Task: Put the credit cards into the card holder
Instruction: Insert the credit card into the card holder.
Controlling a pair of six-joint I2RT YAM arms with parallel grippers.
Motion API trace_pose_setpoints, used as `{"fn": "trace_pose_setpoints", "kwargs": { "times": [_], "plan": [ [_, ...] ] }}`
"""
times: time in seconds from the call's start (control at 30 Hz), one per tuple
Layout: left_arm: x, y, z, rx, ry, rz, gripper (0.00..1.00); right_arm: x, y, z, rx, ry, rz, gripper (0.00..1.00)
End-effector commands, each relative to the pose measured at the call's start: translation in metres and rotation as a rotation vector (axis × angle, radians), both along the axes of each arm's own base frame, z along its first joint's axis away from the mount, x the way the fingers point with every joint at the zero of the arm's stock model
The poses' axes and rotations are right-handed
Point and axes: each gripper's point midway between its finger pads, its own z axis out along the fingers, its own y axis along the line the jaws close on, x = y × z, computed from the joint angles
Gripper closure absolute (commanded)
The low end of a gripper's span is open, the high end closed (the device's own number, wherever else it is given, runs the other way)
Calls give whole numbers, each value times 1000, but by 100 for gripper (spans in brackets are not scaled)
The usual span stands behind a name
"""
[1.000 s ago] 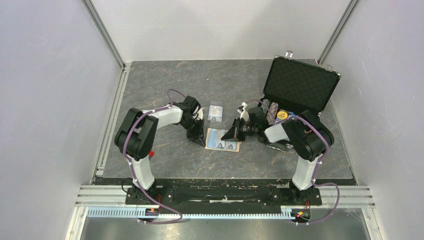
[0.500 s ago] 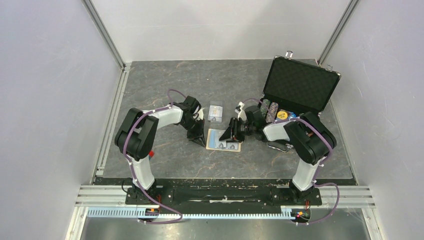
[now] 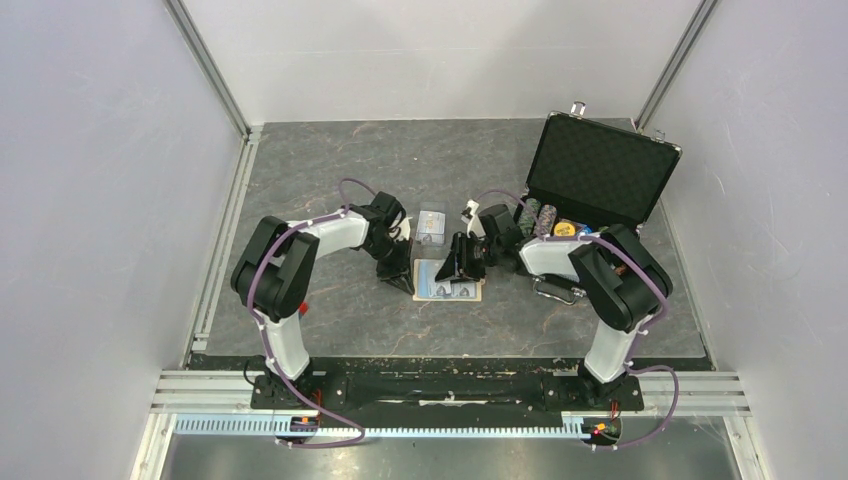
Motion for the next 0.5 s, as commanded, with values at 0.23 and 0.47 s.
{"fn": "trace_pose_setpoints", "kwargs": {
  "times": [0.23,0.47],
  "plan": [
    [1,-12,8,-3,-26,-80,98,2,33,8,90,33,34,72],
    [11,-1,14,68,-92,-74,96,1,22,10,21,-1,48,57]
  ]
}}
